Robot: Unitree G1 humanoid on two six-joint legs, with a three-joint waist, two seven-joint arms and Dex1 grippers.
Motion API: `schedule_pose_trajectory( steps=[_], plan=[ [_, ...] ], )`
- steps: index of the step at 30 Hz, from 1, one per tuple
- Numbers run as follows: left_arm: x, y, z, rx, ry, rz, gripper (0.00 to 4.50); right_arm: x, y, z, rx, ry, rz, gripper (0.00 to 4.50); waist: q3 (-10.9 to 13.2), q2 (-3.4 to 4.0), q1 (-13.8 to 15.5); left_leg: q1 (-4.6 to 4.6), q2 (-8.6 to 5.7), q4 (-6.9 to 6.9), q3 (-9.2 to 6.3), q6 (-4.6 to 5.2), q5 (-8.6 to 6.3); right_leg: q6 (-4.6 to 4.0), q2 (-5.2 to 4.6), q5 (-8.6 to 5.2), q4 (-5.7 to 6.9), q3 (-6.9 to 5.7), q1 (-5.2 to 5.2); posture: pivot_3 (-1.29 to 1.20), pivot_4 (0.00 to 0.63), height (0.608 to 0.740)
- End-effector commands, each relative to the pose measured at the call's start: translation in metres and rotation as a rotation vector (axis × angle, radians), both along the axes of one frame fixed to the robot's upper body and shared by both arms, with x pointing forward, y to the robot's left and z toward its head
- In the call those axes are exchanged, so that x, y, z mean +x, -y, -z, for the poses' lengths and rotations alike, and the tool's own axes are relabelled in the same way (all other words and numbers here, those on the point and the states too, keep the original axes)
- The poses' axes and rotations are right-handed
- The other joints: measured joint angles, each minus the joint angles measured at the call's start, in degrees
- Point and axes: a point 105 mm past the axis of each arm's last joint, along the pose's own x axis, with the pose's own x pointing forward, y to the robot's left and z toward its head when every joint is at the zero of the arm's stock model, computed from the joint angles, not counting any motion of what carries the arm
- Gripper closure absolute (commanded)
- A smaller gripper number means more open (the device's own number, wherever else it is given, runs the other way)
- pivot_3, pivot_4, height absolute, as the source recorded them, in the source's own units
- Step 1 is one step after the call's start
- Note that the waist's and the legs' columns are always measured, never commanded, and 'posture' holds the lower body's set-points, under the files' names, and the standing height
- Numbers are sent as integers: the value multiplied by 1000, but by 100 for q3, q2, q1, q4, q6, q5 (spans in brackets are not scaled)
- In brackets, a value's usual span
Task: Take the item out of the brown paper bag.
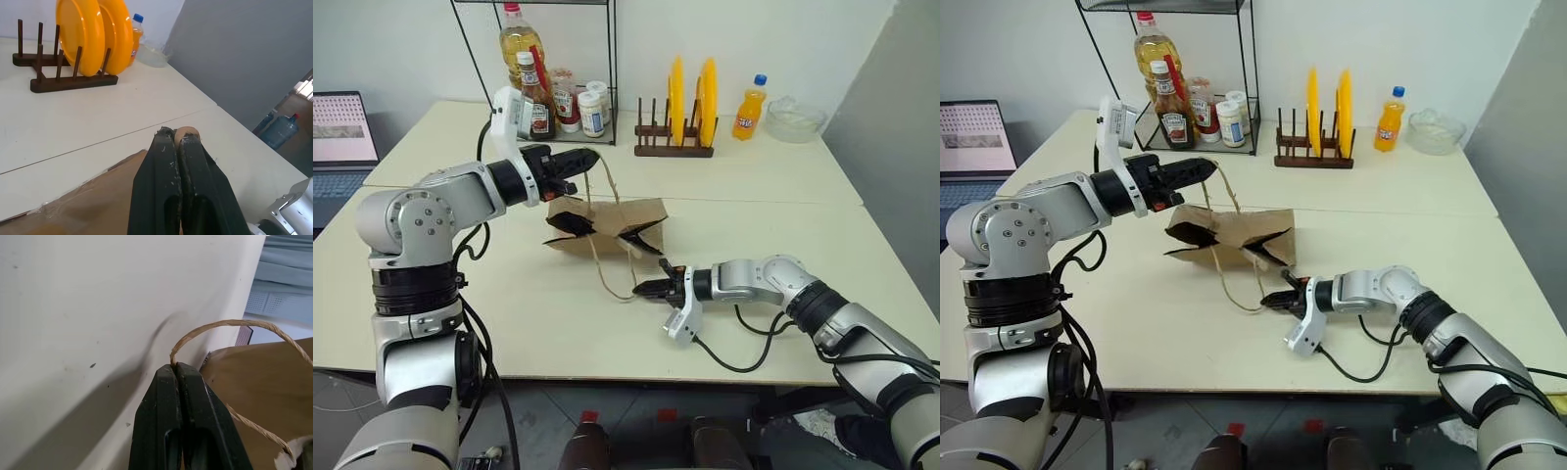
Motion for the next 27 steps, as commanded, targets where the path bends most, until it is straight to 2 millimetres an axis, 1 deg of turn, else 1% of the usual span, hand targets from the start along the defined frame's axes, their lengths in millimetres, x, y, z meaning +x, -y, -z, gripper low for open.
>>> schedule_pose_trajectory(
  steps=[1, 3, 10, 13, 14, 17, 22, 25, 27],
  plan=[
    [-6, -3, -41, -92, 117, -1, 4500, -43, 79, 104, -474, -251, 57, 4482, -5, -1, 33, 0, -4, 0, -6, 1, -1, 6, 0, -5, -4, 2, 6, 0, 150, 740],
    [-7, -3, -44, -118, 110, 3, 4500, -43, 83, 105, -503, -252, 65, 4482, -6, -4, 52, -1, -12, 0, -16, 1, -2, 29, 0, -22, -8, 5, 11, 0, 150, 740],
    [-4, -7, -60, -236, 93, -23, 4500, -47, 92, 110, -557, -259, 59, 4482, -20, -22, 84, -2, -22, 0, -30, -1, -1, 40, -1, -30, -13, 8, 32, 0, 150, 740],
    [-2, -10, -66, -266, 86, -41, 4500, -50, 93, 111, -560, -265, 58, 4482, -54, 8, 87, 0, -26, 0, -32, -6, 0, 47, -5, -38, -20, 8, 41, 0, 150, 740],
    [-1, -11, -66, -262, 89, -47, 4500, -50, 93, 112, -560, -267, 58, 4482, -64, 29, 89, 5, -29, 0, -33, -7, 0, 49, -6, -39, -29, 9, 48, 0, 150, 740],
    [0, -11, -64, -249, 86, -52, 4500, -51, 94, 113, -560, -269, 61, 4482, -72, 46, 91, 47, -41, -11, -43, 11, -10, 60, -7, -46, -70, 14, 90, 0, 150, 740],
    [-4, -5, -52, -201, 69, -21, 4500, -47, 93, 112, -509, -295, 116, 4482, -93, 50, 91, 47, -47, -13, -48, 11, -10, 62, -7, -46, -81, 19, 95, 0, 150, 740],
    [-10, -2, -44, -165, 63, 10, 4500, -45, 87, 102, -417, -355, 169, 4482, -95, 46, 97, 46, -48, -15, -52, 11, -10, 63, -7, -48, -82, 18, 96, 0, 150, 740],
    [-13, 0, -40, -150, 58, 28, 4500, -47, 83, 92, -346, -403, 196, 4060, -89, 50, 108, 41, -49, -16, -53, 11, -10, 63, -7, -48, -88, 18, 96, 0, 150, 740]
  ],
)
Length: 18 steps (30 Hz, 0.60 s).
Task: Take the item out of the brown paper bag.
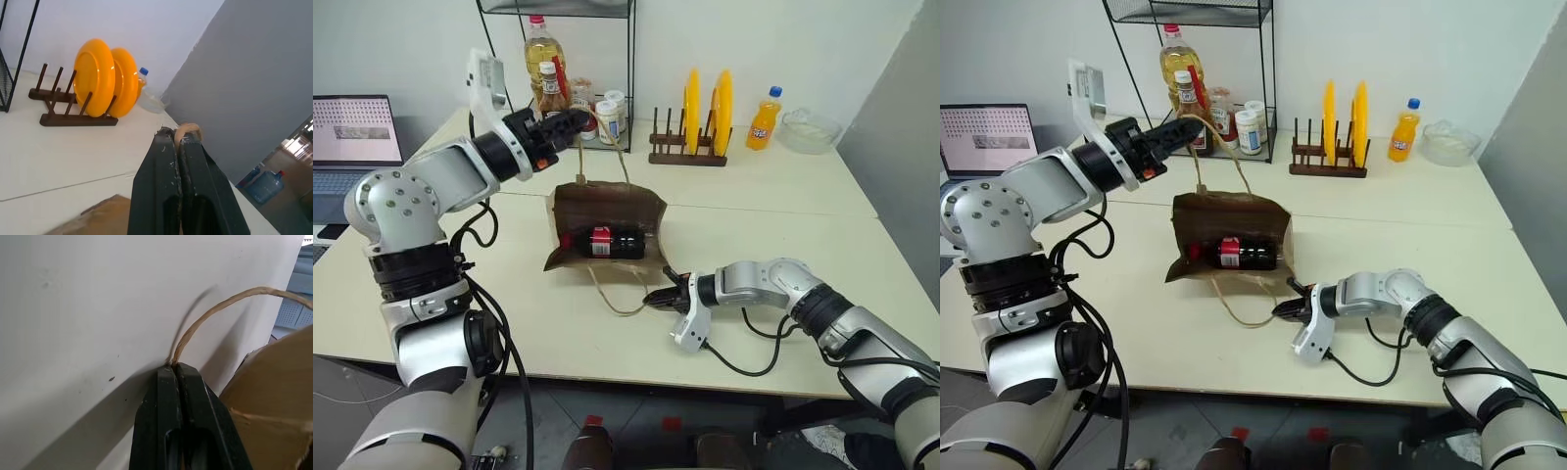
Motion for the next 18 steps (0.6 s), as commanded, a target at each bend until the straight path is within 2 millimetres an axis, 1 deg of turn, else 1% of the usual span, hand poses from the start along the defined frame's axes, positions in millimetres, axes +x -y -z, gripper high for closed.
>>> schedule_pose_trajectory(
  steps=[1, 3, 5, 7, 9, 10, 12, 14, 16, 17, 18],
  plan=[
    [-14, 7, -11, 39, 75, 59, 4500, -44, 67, 76, -271, -311, 114, 3854, 12, 16, 14, -4, -5, 0, -4, 0, 0, 2, -4, -1, 0, 1, 0, 0, 150, 740],
    [-16, 7, -8, 47, 74, 66, 4500, -47, 65, 64, -218, -335, 133, 3326, 30, 46, 12, -7, -19, -1, -3, 3, -2, 1, -17, -1, 1, 9, -1, 0, 150, 740],
    [-17, 7, -6, 50, 72, 72, 4500, -51, 66, 53, -169, -364, 160, 2836, 39, 60, -4, -29, -24, -2, -4, 2, -2, 4, -21, -3, 3, 11, 0, 0, 150, 740],
    [-18, 7, -6, 49, 71, 80, 4500, -55, 70, 40, -120, -391, 193, 2220, 45, 70, -13, -48, -25, -2, -5, -5, 2, 4, -21, -3, 3, 9, -15, 0, 150, 740],
    [-19, 7, -5, 53, 72, 85, 4500, -57, 73, 20, -47, -434, 257, 1673, 51, 76, -19, -78, -25, -2, -6, -9, 4, 2, -21, -2, 2, 9, -37, 0, 150, 740],
    [-19, 6, -5, 54, 72, 86, 4500, -59, 76, 11, -13, -464, 293, 1291, 56, 75, -26, -95, -27, -1, -6, -10, 5, 2, -22, -1, 2, 9, -55, 0, 150, 740],
    [-19, 5, -4, 54, 70, 87, 4500, -59, 80, -7, 56, -521, 369, 749, 74, 78, -35, -100, -28, -2, -6, -12, 4, 1, -22, -1, 1, 10, -59, 0, 150, 740],
    [-19, 4, -3, 54, 69, 86, 4500, -59, 83, -27, 137, -613, 458, 104, 94, 80, -60, -104, -27, -3, -6, -11, 2, 0, -22, -3, 2, 10, -66, 0, 150, 740],
    [-18, 2, -2, 56, 69, 83, 4500, -57, 78, -50, 251, -734, 522, 104, 127, 78, -89, -108, -27, -3, -5, -4, -3, 0, -22, -3, 4, 11, -73, 0, 150, 740],
    [-17, 1, -1, 56, 67, 79, 4500, -57, 73, -63, 317, -812, 544, 214, 158, 77, -102, -110, -27, -3, -5, -1, -4, 0, -22, -3, 8, 11, -78, 0, 150, 740],
    [-16, 0, -1, 56, 65, 74, 4500, -55, 64, -80, 406, -915, 559, 488, 187, 80, -113, -115, -27, -2, -5, 2, -5, -1, -22, -2, 14, 11, -88, 0, 150, 740]
  ],
)
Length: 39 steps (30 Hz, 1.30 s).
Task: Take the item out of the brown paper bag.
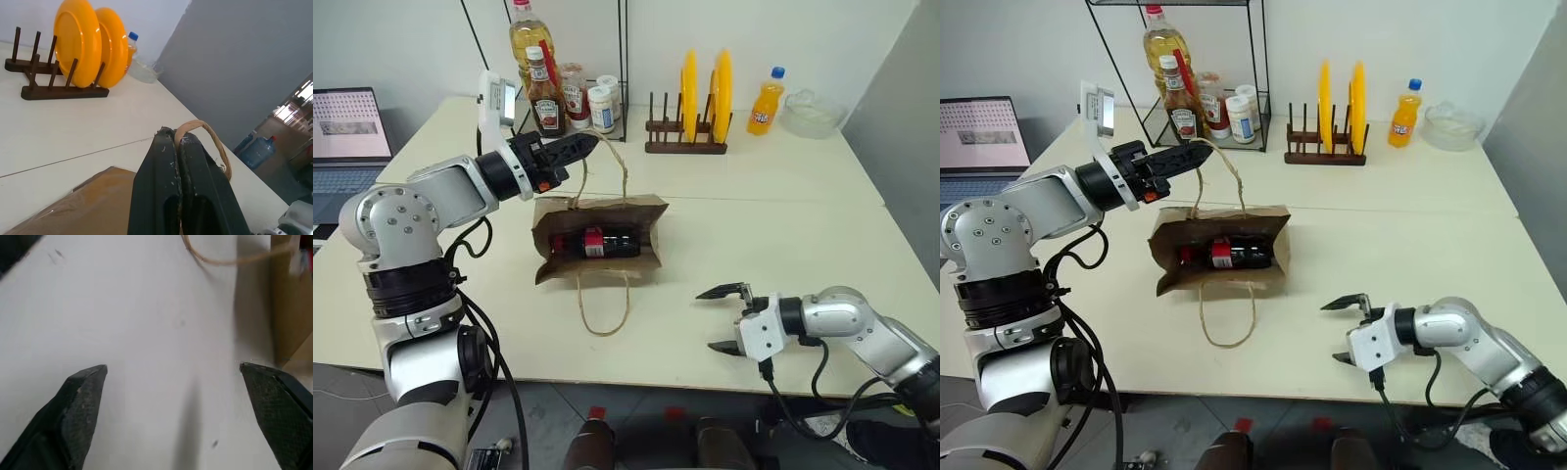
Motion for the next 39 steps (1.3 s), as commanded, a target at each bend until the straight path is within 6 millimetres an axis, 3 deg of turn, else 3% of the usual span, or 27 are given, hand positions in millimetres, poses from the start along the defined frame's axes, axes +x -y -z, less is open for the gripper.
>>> schedule_pose_trajectory(
  steps=[1, 4, 8, 15, 19, 28, 32, 39],
  plan=[
    [-3, -3, -8, -3, 43, 3, 4500, -1, -30, -58, 309, -239, 83, 716, 48, 5, -41, -14, 0, 1, 0, 3, 2, 0, 1, 1, 6, 3, -19, 0, 150, 740],
    [-1, -4, -8, -2, 43, 0, 4500, -11, -61, -97, 533, -512, 62, 755, 70, 0, -144, -69, 0, 27, 1, -4, 11, -3, 5, 3, 62, 16, -91, 0, 150, 740],
    [2, -5, -11, 2, 51, -6, 4500, -21, -92, -114, 612, -748, -31, 755, 73, -4, -134, -97, 1, 24, -11, -9, 19, -8, 8, 2, 95, 5, -138, 0, 150, 740],
    [3, -10, -17, 2, 62, -22, 4500, -6, -140, -115, 669, -820, -90, 755, 76, -2, -150, -127, 0, 23, -10, -14, 22, -8, 8, 2, 103, 6, -173, 0, 150, 740],
    [0, -11, -17, 6, 65, -29, 4500, 4, -168, -112, 678, -753, -105, 755, 77, 0, -178, -138, 0, 23, -11, -30, 32, -8, 10, 2, 115, 6, -193, 0, 150, 740],
    [-4, -16, -15, 3, 68, -49, 4500, 16, -169, -106, 640, -615, -71, 755, 77, 0, -182, -154, 0, 24, -12, -39, 39, -9, 10, 2, 145, 7, -223, 0, 150, 740],
    [-3, -16, -16, 0, 70, -51, 4500, 19, -169, -110, 657, -626, -70, 45, 76, 0, -204, -152, 0, 24, -12, -41, 49, -10, 10, 1, 171, 7, -232, 0, 150, 740],
    [-1, -15, -17, -3, 75, -46, 4500, 20, -172, -113, 660, -616, -71, 45, 76, 0, -212, -148, 0, 25, -12, -36, 62, -11, 10, 1, 192, 7, -232, 0, 150, 740]
  ],
)
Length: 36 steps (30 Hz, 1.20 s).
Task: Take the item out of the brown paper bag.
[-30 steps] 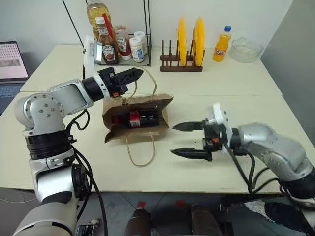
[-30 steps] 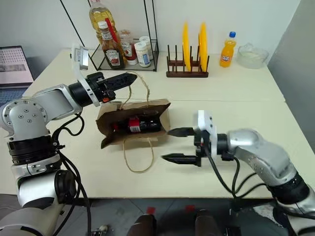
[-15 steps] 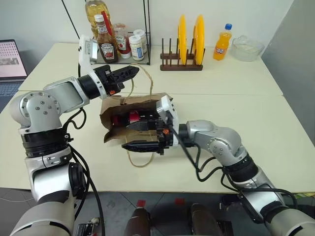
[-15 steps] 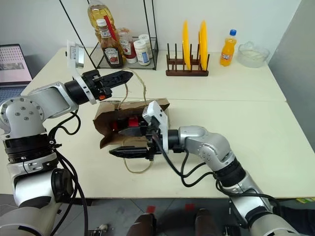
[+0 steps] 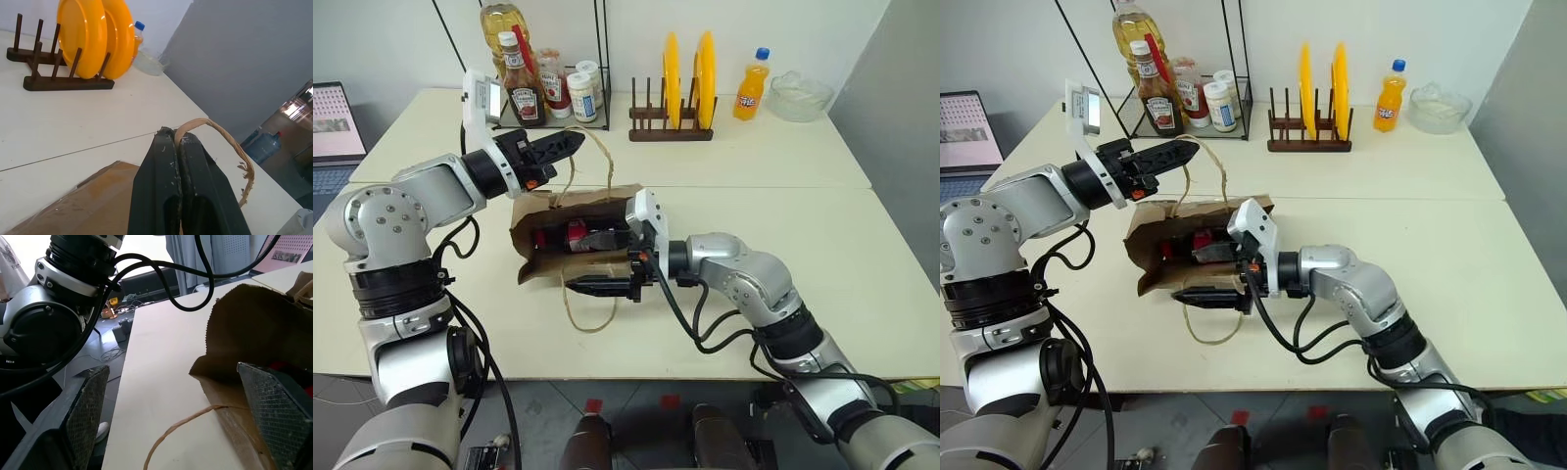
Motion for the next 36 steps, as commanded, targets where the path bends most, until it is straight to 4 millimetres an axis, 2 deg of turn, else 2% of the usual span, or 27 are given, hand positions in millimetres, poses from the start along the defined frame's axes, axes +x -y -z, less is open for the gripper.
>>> schedule_pose_trajectory(
  steps=[1, 4, 13, 14, 22, 27, 31, 36],
  plan=[
    [-5, -1, -16, -15, 68, 5, 4500, -1, -3, -16, 40, 37, -16, 208, 0, 0, -6, 0, 0, 0, 0, 0, 0, 0, 0, 0, 0, 0, 0, 0, 150, 740],
    [-4, 0, -17, -16, 69, 9, 4500, -3, -7, -20, 57, 26, -34, 993, 0, 0, -23, 0, 0, 0, 0, 0, 1, -1, 0, 1, 0, 0, 0, 0, 150, 740],
    [-4, 0, -17, -15, 69, 13, 4500, 2, -17, -16, 64, 5, -29, 4296, 0, 0, -77, 0, 0, 0, -1, -1, 3, -2, 0, 1, 2, 0, 0, 0, 150, 740],
    [-4, 0, -17, -16, 69, 12, 4500, 3, -19, -16, 67, -1, -24, 4474, 0, 0, -85, 1, 0, 0, -1, -1, 3, -2, 0, 1, 3, 0, 0, 0, 150, 740],
    [-4, 1, -17, -19, 68, 15, 4500, 9, -44, -16, 97, 0, -2, 4474, 0, 0, -106, 2, 0, 0, -2, -3, 5, -2, 0, 1, 7, 0, -2, 0, 150, 740],
    [-5, 3, -15, -21, 66, 21, 4500, 25, -50, -7, 78, 37, 60, 4474, 0, 0, -104, 2, 0, 1, -2, -4, 7, -3, 0, 2, 7, -1, -1, 0, 150, 740],
    [-5, 4, -15, -25, 65, 23, 4500, 50, -40, 6, 32, 79, 195, 4474, 0, 0, -103, 3, 0, 0, -3, -5, 8, -4, 0, 3, 9, -1, -1, 0, 150, 740],
    [-6, 2, -13, -27, 60, 19, 4500, 70, -21, 20, -81, 183, 337, 4474, 0, 0, -106, 2, 0, 0, -3, -6, 9, -5, 0, 3, 7, -1, -1, 0, 150, 740]
  ],
)
